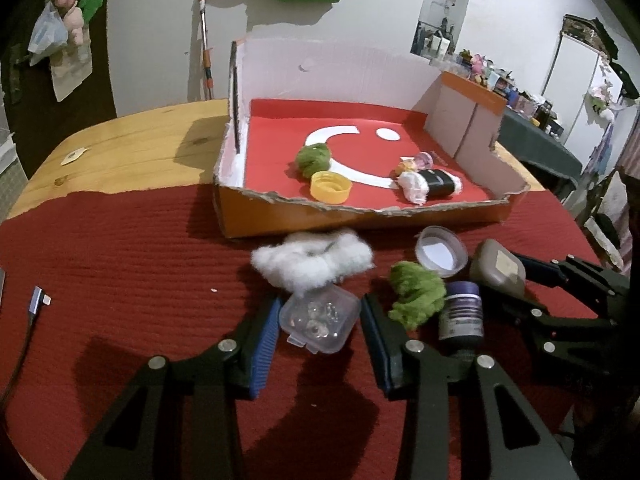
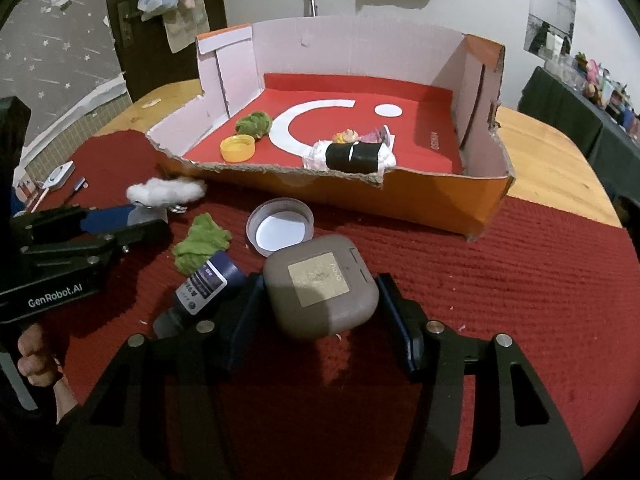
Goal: Organize objects
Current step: 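Close left gripper on the clear plastic box while right gripper grasps the grey case, then carry the clear box and grey case with both grippers into the box, then open left gripper by the green ball while right gripper sets the grey case on the doll, then withdraw both grippers out of the box toward the table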
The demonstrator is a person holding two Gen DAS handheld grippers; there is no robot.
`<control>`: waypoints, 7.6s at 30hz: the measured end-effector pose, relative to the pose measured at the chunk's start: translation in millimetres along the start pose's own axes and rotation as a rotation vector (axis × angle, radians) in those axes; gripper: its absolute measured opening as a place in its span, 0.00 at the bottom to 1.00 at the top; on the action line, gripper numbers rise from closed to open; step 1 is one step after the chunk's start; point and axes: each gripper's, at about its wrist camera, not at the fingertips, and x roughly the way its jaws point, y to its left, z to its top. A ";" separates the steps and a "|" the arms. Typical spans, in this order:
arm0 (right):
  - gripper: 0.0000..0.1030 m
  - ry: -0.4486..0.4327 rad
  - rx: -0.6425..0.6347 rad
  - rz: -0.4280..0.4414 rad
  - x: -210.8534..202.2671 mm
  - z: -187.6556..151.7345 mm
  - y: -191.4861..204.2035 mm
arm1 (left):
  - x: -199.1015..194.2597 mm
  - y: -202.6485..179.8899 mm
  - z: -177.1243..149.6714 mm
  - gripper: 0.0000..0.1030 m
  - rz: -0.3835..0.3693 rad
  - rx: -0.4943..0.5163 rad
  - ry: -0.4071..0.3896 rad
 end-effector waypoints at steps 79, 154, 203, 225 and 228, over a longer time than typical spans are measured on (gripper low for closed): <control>0.53 -0.081 0.013 0.103 -10.8 83.7 -13.4 | 1.4 -15.6 97.2 0.42 -0.037 0.074 -0.052; 0.47 0.154 0.082 0.028 94.1 121.5 -45.9 | 118.0 -0.3 133.9 0.42 0.075 0.034 0.128; 0.64 0.061 0.102 0.054 53.9 113.8 -43.3 | 71.9 4.3 125.8 0.57 0.079 0.021 0.049; 0.81 -0.011 0.085 0.089 16.4 97.1 -27.2 | 32.9 -0.2 110.1 0.85 0.066 0.025 -0.031; 0.84 -0.021 0.084 0.096 10.4 94.3 -24.8 | 27.9 0.4 107.0 0.87 0.069 0.025 -0.040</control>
